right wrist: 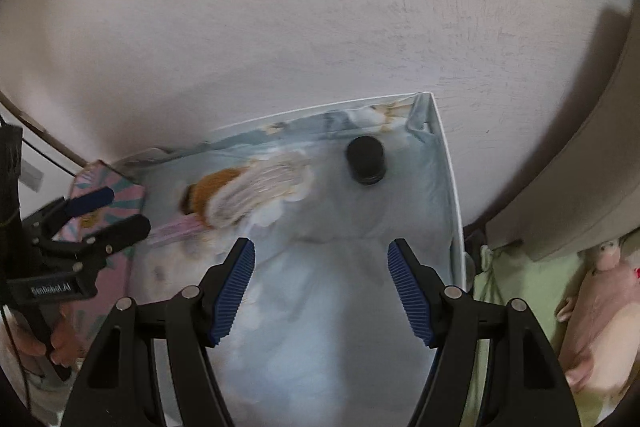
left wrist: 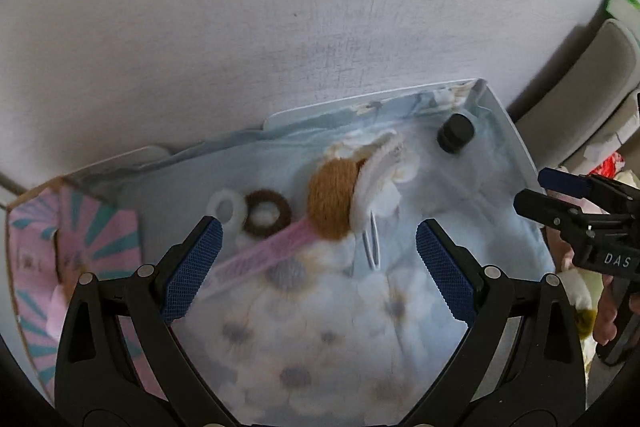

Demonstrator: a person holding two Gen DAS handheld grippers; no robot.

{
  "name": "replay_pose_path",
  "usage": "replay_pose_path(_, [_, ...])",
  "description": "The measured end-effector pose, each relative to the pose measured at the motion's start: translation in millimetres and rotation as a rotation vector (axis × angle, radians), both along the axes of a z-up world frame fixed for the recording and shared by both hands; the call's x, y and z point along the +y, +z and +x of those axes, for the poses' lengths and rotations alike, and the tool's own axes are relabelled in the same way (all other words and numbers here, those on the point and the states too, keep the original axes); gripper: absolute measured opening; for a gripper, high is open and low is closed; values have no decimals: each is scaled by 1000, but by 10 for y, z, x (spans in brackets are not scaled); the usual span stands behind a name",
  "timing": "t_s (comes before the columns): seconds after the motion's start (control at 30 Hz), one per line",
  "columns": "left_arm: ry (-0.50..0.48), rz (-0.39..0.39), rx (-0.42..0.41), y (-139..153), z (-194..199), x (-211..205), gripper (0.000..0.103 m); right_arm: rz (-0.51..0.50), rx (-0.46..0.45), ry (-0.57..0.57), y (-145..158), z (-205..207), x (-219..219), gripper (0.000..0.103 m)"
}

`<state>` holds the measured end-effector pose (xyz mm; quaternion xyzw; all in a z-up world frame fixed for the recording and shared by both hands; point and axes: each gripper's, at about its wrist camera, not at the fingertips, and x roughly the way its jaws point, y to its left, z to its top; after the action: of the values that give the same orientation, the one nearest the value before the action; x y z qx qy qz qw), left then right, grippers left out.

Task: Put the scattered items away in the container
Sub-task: 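Grasp the brown fuzzy hair clip with the left gripper while the right grasps the black jar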

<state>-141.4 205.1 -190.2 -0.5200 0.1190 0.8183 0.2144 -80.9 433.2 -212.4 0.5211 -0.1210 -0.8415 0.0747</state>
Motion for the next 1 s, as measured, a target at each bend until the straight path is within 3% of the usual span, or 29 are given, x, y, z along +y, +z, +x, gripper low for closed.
replay_pose_path(0.43, [-116,-115,38,-598,-313,448,98,94,-45,54,-511,-468,53,65])
replay_pose_path(0.6, [-145,-122,48,-654,-295,499,98,65,-35,49,-538,-537,98,65])
replay_pose_path(0.87, [-161,-109,54,-707,-304,529,97,112,-16,61,-549,-574,105,65])
replay_pose_path(0.93, [-168,-104,61,-706,-304,540,95,117,-15,57,-562,-579,131,65])
replay_pose_path(1.0, [-171,-106,64,-712,-307,550,84,122,-13,53,-578,-585,164,65])
